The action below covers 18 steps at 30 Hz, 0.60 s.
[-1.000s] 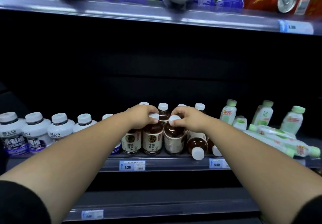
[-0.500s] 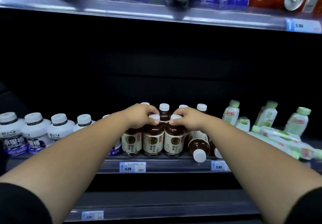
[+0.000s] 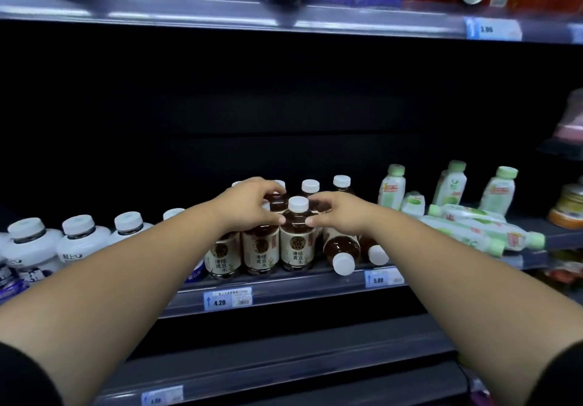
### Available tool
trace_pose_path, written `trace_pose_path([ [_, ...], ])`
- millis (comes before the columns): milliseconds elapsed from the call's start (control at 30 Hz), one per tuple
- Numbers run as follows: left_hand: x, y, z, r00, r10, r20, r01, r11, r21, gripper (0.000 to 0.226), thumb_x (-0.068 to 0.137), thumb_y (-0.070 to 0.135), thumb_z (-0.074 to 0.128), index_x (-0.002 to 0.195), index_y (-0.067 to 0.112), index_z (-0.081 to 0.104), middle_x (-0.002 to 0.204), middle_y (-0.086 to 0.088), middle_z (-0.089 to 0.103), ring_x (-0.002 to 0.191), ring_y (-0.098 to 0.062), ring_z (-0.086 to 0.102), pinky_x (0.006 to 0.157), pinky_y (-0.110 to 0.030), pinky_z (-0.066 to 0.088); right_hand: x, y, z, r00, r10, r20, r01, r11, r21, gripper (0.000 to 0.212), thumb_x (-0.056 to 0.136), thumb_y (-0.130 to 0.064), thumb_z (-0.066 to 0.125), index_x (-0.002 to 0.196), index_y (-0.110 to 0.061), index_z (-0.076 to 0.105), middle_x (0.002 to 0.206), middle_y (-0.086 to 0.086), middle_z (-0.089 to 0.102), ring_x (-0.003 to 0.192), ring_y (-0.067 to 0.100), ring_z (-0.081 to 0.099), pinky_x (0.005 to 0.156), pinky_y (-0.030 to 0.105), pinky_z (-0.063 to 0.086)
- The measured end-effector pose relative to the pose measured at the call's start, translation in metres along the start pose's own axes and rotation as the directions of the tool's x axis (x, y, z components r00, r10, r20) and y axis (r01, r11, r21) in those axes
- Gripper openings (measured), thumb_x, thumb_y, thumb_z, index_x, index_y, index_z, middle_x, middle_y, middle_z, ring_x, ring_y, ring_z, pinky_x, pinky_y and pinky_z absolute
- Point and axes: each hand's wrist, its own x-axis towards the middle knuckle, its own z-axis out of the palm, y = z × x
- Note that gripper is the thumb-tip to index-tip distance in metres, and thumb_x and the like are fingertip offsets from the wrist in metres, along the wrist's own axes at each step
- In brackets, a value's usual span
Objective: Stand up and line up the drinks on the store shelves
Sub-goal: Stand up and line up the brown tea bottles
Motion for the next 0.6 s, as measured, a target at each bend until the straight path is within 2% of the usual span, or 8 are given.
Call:
trace_pose_path([
  [100,0.006,0.024,0.009,0.996,0.083,-0.02,-0.082,0.996,0.021,0.063,0.075,0.046,0.081,0.131,0.037,0.055,0.12,0.011,0.051,0.11,-0.011,0.053,0.094,-0.03,0.045,-0.019,0.011,-0.015,1.0,-0.029,0.01,0.03,0.992,-0.124,0.061,0.077,-0.049,0.08,0.133,-0.033,0.06,0.12,-0.012,0.066,0.112,0.009,0.061,0.103,0.038,0.048],
  [200,0.013,0.046,0.024,0.99,0.14,-0.002,-0.139,0.985,0.099,0.064,0.069,0.056,0.079,0.126,0.039,0.057,0.12,0.011,0.053,0.115,-0.015,0.051,0.098,-0.042,0.046,-0.038,0.021,-0.031,0.996,-0.085,0.019,0.087,0.978,-0.187,0.047,0.08,-0.042,0.08,0.124,-0.033,0.066,0.114,-0.012,0.067,0.107,0.007,0.062,0.1,0.035,0.05],
  [300,0.019,0.069,0.044,0.982,0.188,0.011,-0.186,0.96,0.211,0.066,0.065,0.061,0.08,0.124,0.039,0.06,0.123,0.012,0.056,0.119,-0.015,0.049,0.101,-0.042,0.041,-0.053,0.036,-0.046,0.99,-0.127,0.06,0.139,0.946,-0.294,0.045,0.08,-0.04,0.08,0.122,-0.03,0.067,0.119,-0.011,0.067,0.109,0.009,0.061,0.099,0.033,0.049],
  [333,0.02,0.076,0.049,0.981,0.193,0.034,-0.195,0.949,0.247,0.067,0.064,0.064,0.08,0.123,0.04,0.06,0.125,0.013,0.055,0.123,-0.014,0.046,0.105,-0.043,0.036,-0.056,0.041,-0.05,0.989,-0.134,0.068,0.149,0.937,-0.315,0.046,0.08,-0.039,0.081,0.123,-0.03,0.067,0.121,-0.01,0.066,0.111,0.01,0.06,0.1,0.033,0.048],
  [400,0.023,0.091,0.064,0.979,0.167,0.115,-0.195,0.932,0.305,0.069,0.059,0.067,0.08,0.121,0.042,0.061,0.132,0.014,0.05,0.133,-0.014,0.035,0.117,-0.049,0.016,-0.063,0.054,-0.06,0.985,-0.138,0.103,0.165,0.926,-0.34,0.043,0.078,-0.035,0.083,0.119,-0.031,0.068,0.119,-0.009,0.066,0.11,0.011,0.059,0.098,0.033,0.048],
  [500,0.024,0.107,0.087,0.968,0.142,0.206,-0.215,0.891,0.399,0.07,0.054,0.07,0.08,0.117,0.044,0.062,0.145,0.01,0.04,0.145,-0.018,0.014,0.115,-0.057,-0.013,-0.068,0.075,-0.066,0.973,-0.143,0.178,0.205,0.893,-0.4,0.041,0.076,-0.027,0.084,0.114,-0.033,0.07,0.114,-0.011,0.064,0.106,0.01,0.059,0.096,0.033,0.049],
  [600,0.024,0.118,0.105,0.965,0.114,0.237,-0.223,0.833,0.507,0.07,0.053,0.068,0.08,0.115,0.041,0.063,0.152,0.006,0.032,0.148,-0.023,0.006,0.112,-0.062,-0.017,-0.069,0.092,-0.065,0.957,-0.196,0.212,0.276,0.836,-0.474,0.049,0.076,-0.02,0.082,0.122,-0.028,0.068,0.12,-0.007,0.061,0.11,0.011,0.054,0.098,0.03,0.045],
])
